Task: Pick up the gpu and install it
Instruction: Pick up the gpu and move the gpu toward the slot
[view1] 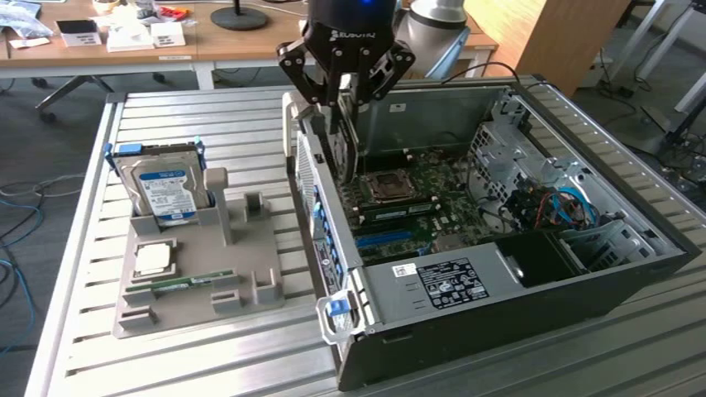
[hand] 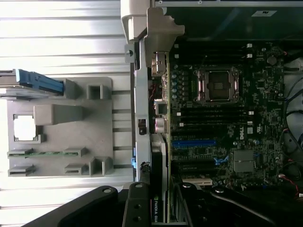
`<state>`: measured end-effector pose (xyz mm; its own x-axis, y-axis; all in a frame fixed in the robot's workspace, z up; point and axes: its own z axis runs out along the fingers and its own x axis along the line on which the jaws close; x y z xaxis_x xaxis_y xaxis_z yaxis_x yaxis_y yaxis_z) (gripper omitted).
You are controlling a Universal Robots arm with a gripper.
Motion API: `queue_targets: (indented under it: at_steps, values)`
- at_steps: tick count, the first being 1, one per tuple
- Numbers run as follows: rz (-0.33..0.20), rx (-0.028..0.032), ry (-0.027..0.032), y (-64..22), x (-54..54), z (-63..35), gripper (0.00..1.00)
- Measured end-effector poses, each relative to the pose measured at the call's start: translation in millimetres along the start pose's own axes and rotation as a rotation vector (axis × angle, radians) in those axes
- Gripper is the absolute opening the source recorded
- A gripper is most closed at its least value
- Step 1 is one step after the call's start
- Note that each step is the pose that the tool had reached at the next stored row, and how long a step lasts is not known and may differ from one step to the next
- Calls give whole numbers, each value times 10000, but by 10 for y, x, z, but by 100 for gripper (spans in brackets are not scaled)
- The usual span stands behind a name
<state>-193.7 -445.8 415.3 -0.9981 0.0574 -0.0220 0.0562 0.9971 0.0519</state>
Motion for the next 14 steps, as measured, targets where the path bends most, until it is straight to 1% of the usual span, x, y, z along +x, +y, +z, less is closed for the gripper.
queue_targets:
  at_steps: [14]
  values:
    - [0,0,1,34,-258,7,27]
